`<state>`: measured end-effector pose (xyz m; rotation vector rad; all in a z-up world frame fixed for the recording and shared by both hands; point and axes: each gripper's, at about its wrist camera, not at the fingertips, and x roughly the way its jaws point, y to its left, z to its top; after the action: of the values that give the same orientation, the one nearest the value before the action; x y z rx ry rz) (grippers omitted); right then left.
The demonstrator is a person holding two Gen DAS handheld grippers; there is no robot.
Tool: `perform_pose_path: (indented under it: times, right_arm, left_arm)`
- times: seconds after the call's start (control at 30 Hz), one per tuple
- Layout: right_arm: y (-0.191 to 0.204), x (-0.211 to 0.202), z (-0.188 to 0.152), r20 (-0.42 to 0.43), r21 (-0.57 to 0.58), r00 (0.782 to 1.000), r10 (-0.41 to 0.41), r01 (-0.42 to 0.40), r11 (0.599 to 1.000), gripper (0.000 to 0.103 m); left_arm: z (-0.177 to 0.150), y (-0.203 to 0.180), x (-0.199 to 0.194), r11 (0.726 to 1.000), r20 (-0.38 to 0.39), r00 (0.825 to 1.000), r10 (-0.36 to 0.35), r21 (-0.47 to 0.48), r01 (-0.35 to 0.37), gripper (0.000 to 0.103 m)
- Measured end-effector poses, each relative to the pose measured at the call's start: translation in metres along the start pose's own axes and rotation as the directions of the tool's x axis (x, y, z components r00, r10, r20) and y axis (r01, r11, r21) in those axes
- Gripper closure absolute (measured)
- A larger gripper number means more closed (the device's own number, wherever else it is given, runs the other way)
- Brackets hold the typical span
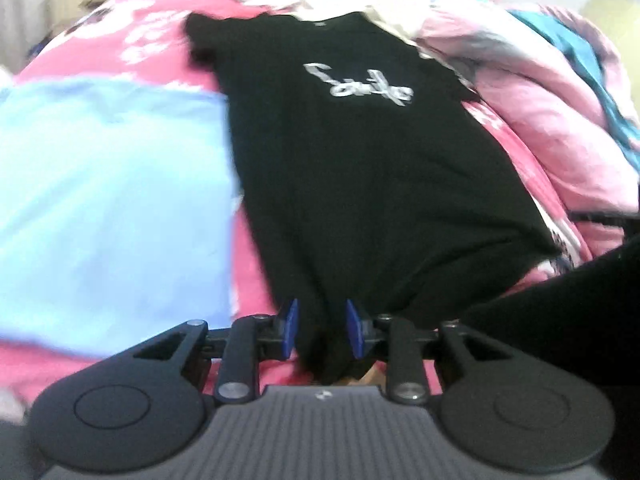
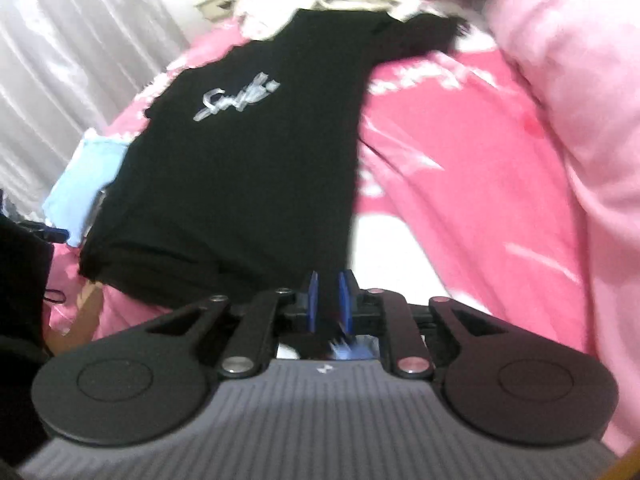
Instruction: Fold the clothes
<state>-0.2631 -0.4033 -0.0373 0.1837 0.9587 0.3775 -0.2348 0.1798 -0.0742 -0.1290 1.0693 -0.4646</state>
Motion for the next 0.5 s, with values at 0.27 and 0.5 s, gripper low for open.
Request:
perform_pose_path:
  times: [0.27,0.5]
  right_arm:
    - [0.095,0.065,0.011,-0.179,-0.457,0.979,0.097,-0.17,0.873,0.091]
    - [0.117,0.095,0.003,-0.285,-0.584,0.956,0.066,-0.227,0.779,0.091]
  left_arm:
    - [0.005,-0.048,0.042,0.936,-0.136,0.988,-0.071,0.333,0.113,0.078]
    - [0.003,-0.042,0.056,0.911,-0.195,0.978,-0.07,0.387,0.142,0.086]
